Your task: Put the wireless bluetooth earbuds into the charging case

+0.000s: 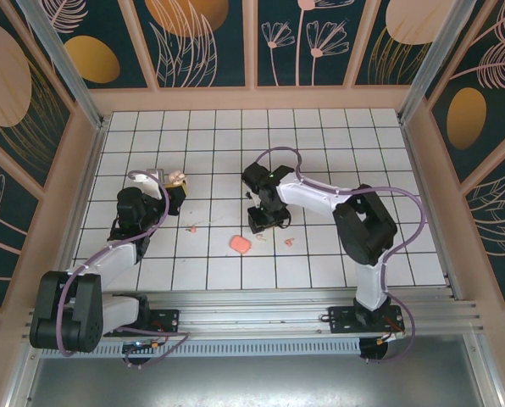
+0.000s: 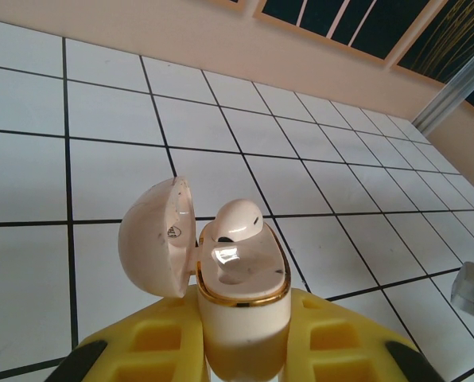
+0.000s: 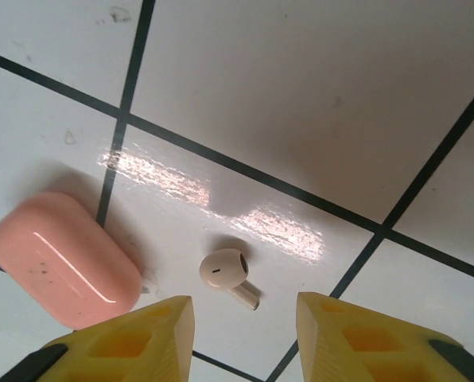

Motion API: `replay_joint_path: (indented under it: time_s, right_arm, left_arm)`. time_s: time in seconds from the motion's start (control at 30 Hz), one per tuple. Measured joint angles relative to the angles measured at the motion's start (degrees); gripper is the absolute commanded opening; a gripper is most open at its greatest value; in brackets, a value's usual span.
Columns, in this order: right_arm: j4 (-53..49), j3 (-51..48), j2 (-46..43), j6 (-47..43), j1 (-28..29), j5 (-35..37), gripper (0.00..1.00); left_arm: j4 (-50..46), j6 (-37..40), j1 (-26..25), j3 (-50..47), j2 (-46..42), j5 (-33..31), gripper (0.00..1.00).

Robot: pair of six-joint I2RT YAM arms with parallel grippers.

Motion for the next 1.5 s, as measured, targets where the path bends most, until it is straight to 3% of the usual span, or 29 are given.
replay_joint_path:
  time_s: [0.63, 1.5]
  right_arm:
    - [-2.6, 2.6, 4.4, -5.9, 1.4, -2.5, 0.36]
    - [-0.8, 1.7, 5.3, -5.4, 1.1, -2.1, 0.22]
  left_arm:
    - [-0.2, 0.0, 0.0, 0.0, -0.4, 0.0, 0.04]
    - [-1.0, 0.2, 0.0, 0.0, -0.9, 0.0, 0.04]
